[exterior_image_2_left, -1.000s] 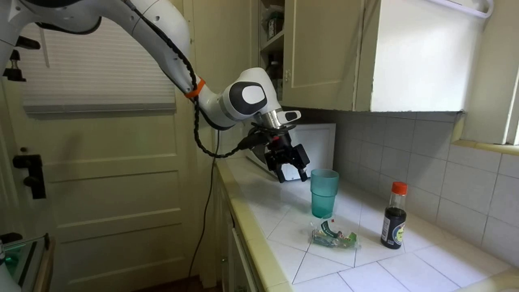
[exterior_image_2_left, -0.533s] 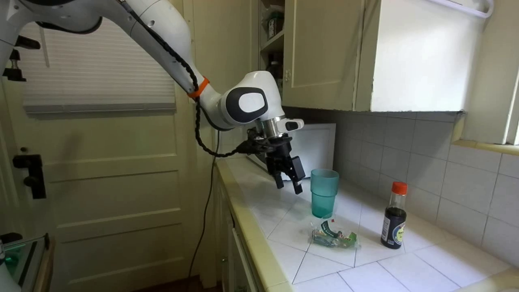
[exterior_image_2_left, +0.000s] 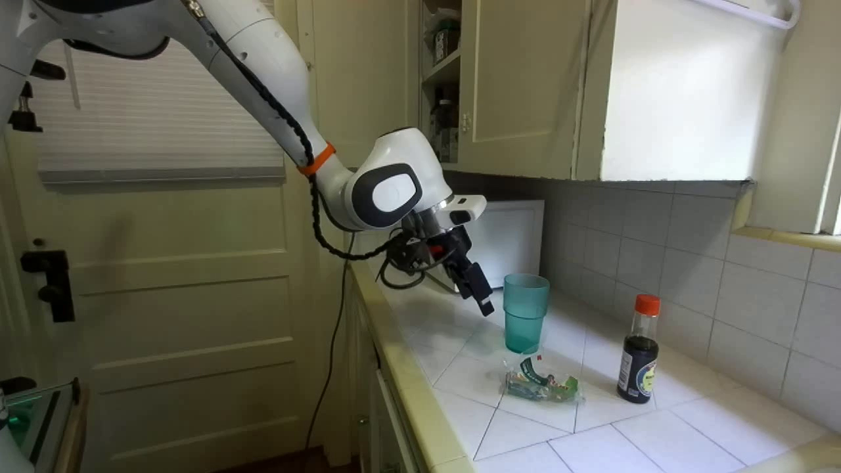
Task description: Put the blue cup in the open upper cabinet then close the cabinet.
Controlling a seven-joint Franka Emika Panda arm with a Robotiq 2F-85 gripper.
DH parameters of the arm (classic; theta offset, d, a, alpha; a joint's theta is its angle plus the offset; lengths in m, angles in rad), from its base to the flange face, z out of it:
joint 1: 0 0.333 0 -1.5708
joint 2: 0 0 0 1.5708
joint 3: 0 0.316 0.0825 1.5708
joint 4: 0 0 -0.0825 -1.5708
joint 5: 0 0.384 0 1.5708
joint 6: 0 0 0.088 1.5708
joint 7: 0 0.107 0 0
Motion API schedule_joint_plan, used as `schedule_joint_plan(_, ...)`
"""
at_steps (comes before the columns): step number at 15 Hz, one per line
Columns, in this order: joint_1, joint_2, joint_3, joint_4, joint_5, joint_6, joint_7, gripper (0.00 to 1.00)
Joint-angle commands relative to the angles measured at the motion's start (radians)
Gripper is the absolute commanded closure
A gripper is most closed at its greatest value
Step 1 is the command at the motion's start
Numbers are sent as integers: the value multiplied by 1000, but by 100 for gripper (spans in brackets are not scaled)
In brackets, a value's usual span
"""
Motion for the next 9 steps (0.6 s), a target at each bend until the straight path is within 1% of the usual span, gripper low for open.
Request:
schedule_joint_plan(1,32,47,-51,-62,46,205,137,0)
schedule_joint_plan(2,34,63,-59,-60,63,247,165,0)
schedule_joint_plan(4,60,104,-98,-36,70,318,227,0)
schedule_joint_plan(5,90,126,-136,-15,60,333,239,0)
schedule_joint_plan(6,136,153,-194,14,53,337,250,0)
schedule_joint_plan(9,265,222,-332,87,38,288,246,0)
